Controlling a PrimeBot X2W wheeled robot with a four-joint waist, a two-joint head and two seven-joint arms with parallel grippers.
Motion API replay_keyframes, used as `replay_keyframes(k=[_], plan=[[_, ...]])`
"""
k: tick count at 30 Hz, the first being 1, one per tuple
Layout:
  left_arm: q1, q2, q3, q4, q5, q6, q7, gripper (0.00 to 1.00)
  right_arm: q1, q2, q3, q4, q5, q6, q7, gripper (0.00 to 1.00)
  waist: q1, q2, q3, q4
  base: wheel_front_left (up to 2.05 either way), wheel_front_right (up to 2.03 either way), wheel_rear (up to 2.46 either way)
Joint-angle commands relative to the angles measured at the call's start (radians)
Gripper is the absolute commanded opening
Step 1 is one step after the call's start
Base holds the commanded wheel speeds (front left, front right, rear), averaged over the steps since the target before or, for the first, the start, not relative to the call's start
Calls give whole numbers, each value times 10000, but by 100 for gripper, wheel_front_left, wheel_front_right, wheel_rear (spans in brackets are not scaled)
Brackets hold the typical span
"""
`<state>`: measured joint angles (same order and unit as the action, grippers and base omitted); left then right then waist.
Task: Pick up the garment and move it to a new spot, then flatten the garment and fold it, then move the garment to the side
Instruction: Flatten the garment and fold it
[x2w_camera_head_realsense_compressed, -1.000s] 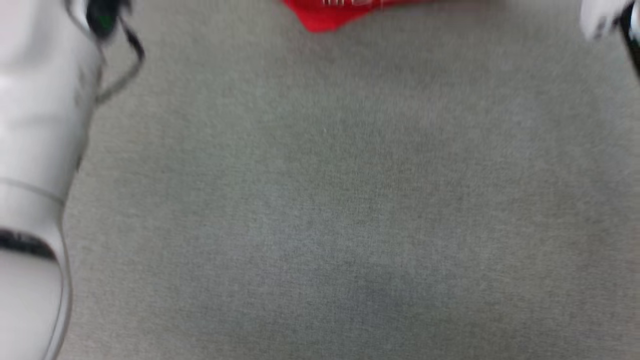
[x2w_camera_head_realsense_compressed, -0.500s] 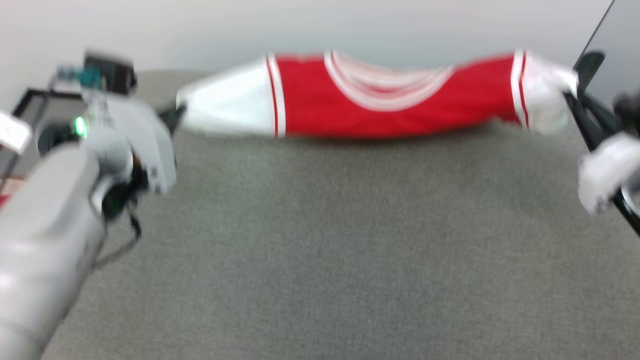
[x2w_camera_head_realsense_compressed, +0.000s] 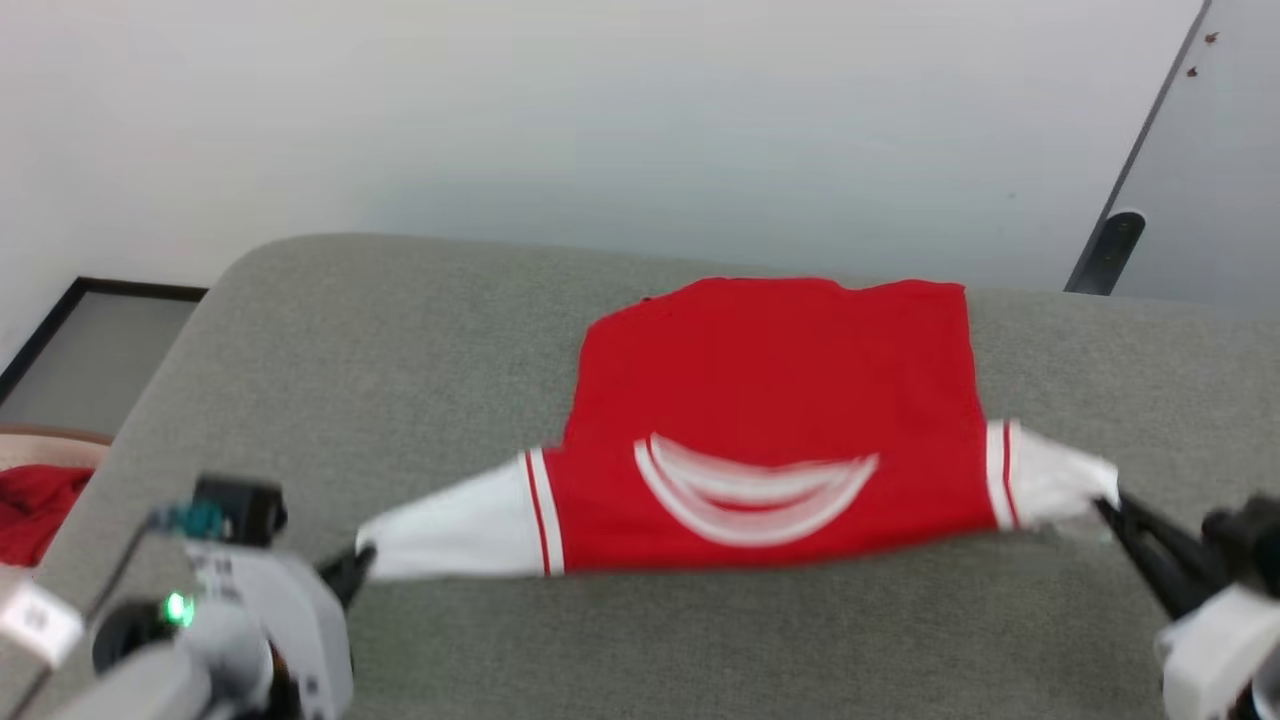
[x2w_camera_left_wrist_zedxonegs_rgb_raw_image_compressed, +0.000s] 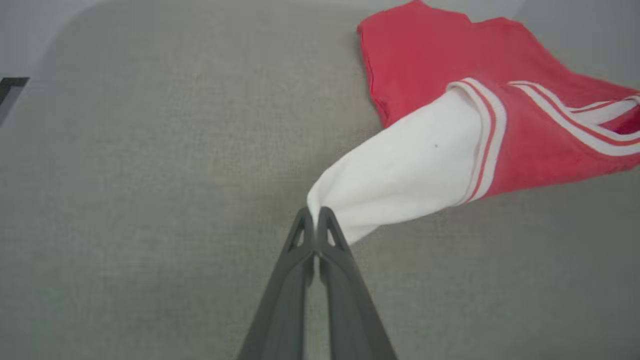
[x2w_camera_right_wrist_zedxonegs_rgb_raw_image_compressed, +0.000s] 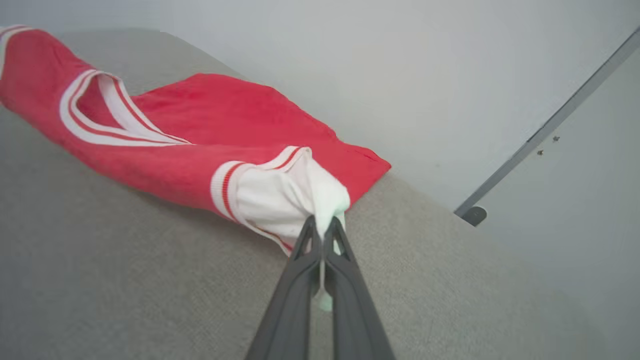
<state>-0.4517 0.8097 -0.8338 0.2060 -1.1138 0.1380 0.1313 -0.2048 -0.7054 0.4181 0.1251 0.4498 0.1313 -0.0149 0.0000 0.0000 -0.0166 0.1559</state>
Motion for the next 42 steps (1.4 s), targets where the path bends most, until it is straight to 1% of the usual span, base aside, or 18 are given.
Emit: replay_keyframes(k=[1, 5, 9, 13, 15, 21, 24, 29, 30, 31, 32, 34, 35, 37, 40, 42], plan=[[644, 250, 5, -546, -110, 387, -134, 0, 650, 27, -313, -556, -139, -11, 157, 0, 0, 0, -7, -39, 0, 0, 0], [1717, 502, 74, -1403, -492, 1049, -436, 0, 1780, -5, -672, -1500, -403, -11, 509, 0, 0, 0, 41, -85, 0, 0, 0], [2468, 541, 45, -1786, -742, 1422, -607, 0, 2545, 62, -888, -2154, -366, -11, 854, 0, 0, 0, 108, -162, 0, 0, 0], [2990, 640, 84, -1988, -969, 1723, -719, 0, 3082, -295, -842, -2518, -187, -11, 988, 0, 0, 0, 227, -208, 0, 0, 0], [3236, 649, 40, -1975, -1061, 1892, -728, 0, 3240, -561, -733, -2646, -411, -11, 937, 0, 0, 0, 297, -238, 0, 0, 0], [3640, 492, -78, -1804, -1358, 2049, -564, 0, 3625, -896, -559, -2494, -409, -11, 936, 0, 0, 0, 428, -242, 0, 0, 0], [3690, 358, -79, -1715, -1418, 2025, -624, 0, 3625, -914, -434, -2405, -227, -11, 997, 0, 0, 0, 482, -254, 0, 0, 0], [3431, 190, -101, -1600, -1301, 2023, -642, 0, 3317, -758, -374, -2430, 120, -11, 1304, 0, 0, 0, 558, -257, 0, 0, 0], [3354, 157, -112, -1585, -1256, 2029, -647, 0, 3331, -726, -376, -2416, 225, -11, 1451, 23, 0, 0, 578, -255, 0, 0, 0], [3287, 112, -119, -1574, -1241, 2039, -643, 0, 3287, -719, -406, -2428, 282, -11, 1590, 73, 0, 0, 601, -254, 0, 0, 0], [3242, 66, -119, -1577, -1207, 2036, -649, 0, 3222, -721, -422, -2513, 401, -11, 1703, 100, 0, 0, 622, -247, 0, 0, 0], [3193, 25, -121, -1548, -1138, 2043, -680, 0, 3180, -680, -475, -2694, 875, -11, 1998, 100, 0, 0, 668, -241, 0, 0, 0], [3155, -5, -116, -1541, -1132, 2046, -677, 0, 3131, -761, -478, -2889, 1042, -11, 2135, 100, 0, 0, 699, -246, 0, 0, 0], [3075, -57, -77, -1558, -1099, 2022, -755, 0, 3155, -719, -741, -3140, 1678, -11, 2474, 100, 0, 0, 757, -274, 0, 0, 0], [3129, -99, -95, -1547, -1122, 2001, -759, 0, 3253, -882, -1042, -3694, 2485, -11, 3021, 100, 0, 0, 796, -296, 0, 0, 0], [3096, -160, -59, -1547, -1089, 1997, -858, 0, 3217, -933, -1428, -4116, 2952, -11, 3211, 100, 0, 0, 825, -309, 0, 0, 0]])
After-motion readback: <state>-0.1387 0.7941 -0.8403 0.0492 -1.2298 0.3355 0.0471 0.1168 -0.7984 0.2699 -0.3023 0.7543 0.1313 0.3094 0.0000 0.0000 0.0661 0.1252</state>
